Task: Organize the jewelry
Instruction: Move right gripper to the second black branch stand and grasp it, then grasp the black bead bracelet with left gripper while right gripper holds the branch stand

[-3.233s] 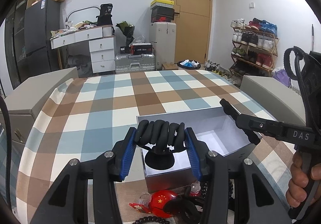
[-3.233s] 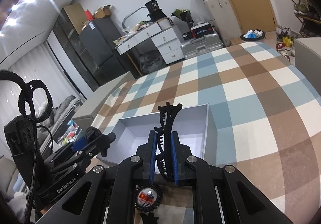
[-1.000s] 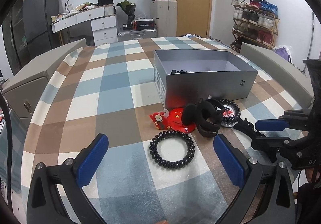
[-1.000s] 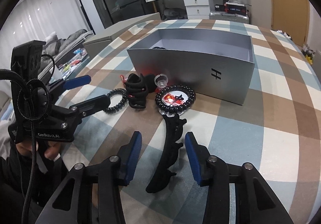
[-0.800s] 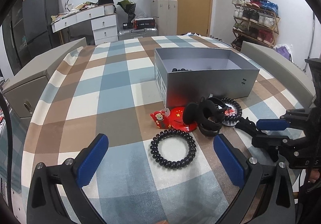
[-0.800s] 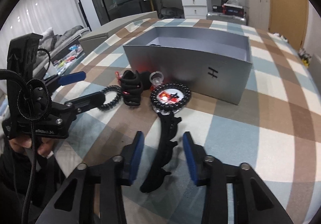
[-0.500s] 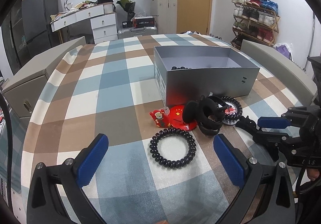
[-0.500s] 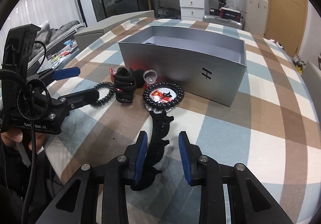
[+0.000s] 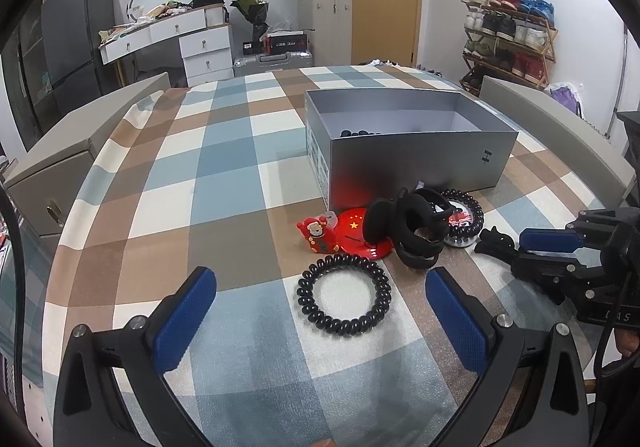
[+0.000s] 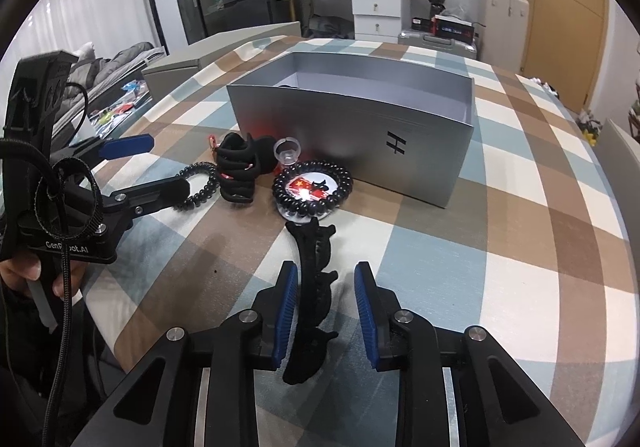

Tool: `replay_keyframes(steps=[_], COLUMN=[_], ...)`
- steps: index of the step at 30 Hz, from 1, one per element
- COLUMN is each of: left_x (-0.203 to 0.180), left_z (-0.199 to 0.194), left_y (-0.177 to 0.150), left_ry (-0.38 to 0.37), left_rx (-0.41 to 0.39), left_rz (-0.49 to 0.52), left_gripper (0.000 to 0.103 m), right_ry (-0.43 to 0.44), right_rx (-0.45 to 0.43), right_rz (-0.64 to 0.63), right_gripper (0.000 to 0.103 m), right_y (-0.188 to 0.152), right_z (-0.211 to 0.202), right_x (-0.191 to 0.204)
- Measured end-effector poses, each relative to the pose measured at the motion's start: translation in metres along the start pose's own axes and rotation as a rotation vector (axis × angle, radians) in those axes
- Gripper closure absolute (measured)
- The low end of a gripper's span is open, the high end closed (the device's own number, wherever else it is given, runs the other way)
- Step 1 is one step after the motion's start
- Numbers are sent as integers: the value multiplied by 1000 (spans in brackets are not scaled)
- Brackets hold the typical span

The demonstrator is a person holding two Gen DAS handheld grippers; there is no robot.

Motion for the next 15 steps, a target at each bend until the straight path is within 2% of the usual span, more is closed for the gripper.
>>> replay_keyframes(steps=[1, 2, 15], left_x=[0, -1, -1], left_z=[0, 0, 2], left_y=[0, 0, -2], left_ry=[-1, -1, -2], left_rx=[0, 0, 20], left_rz=[2, 4, 1], left_gripper=[1, 1, 1], right_ry=[0, 3, 14], right_rx=[-2, -7, -85], right_rz=[-4, -6, 60], right_gripper=[78, 85, 86], right_y=[0, 0, 14], right_z=[0, 0, -13], right_x=[1, 2, -6])
Point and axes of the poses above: each gripper's, at about its wrist camera, not at the fingertips, and z roughly the way its jaws point, x to its left, y to its top, the point moved 7 cm from there along z, roughly the way its jaws point, and after that the axes turned 15 degrees about -x, right-handed, at the moved point
